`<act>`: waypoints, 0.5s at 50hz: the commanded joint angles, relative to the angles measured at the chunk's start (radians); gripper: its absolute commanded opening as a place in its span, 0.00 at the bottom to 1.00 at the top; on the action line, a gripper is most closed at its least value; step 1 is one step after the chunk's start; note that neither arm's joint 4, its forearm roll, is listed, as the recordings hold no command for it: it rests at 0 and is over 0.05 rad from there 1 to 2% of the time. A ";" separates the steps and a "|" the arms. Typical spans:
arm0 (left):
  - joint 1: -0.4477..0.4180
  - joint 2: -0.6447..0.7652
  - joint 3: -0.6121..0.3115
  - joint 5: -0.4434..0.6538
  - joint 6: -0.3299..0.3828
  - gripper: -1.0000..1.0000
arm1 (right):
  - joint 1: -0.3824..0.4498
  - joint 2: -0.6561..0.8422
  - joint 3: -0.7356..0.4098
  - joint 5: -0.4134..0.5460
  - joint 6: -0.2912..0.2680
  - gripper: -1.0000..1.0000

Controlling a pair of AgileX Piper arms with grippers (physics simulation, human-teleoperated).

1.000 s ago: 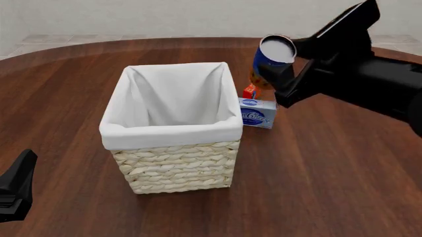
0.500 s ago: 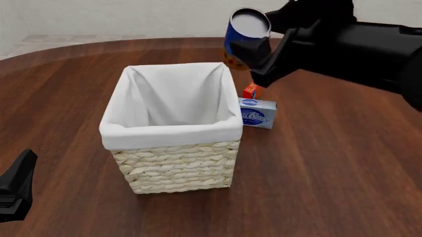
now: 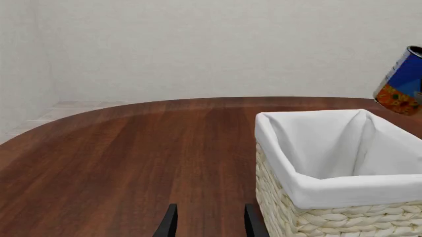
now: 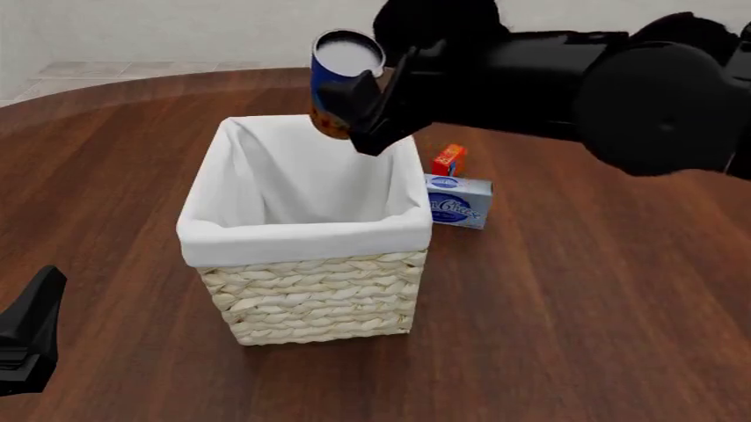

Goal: Pick up the alphabet soup and put it in the basket.

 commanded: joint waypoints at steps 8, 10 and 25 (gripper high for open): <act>0.000 0.000 0.000 0.000 0.000 1.00 | 0.082 0.145 -0.145 0.106 0.062 0.00; 0.000 0.000 0.000 0.000 0.000 1.00 | 0.077 0.158 -0.158 0.115 0.056 0.00; 0.000 0.000 0.000 0.000 0.000 1.00 | 0.093 0.240 -0.231 0.208 0.050 0.00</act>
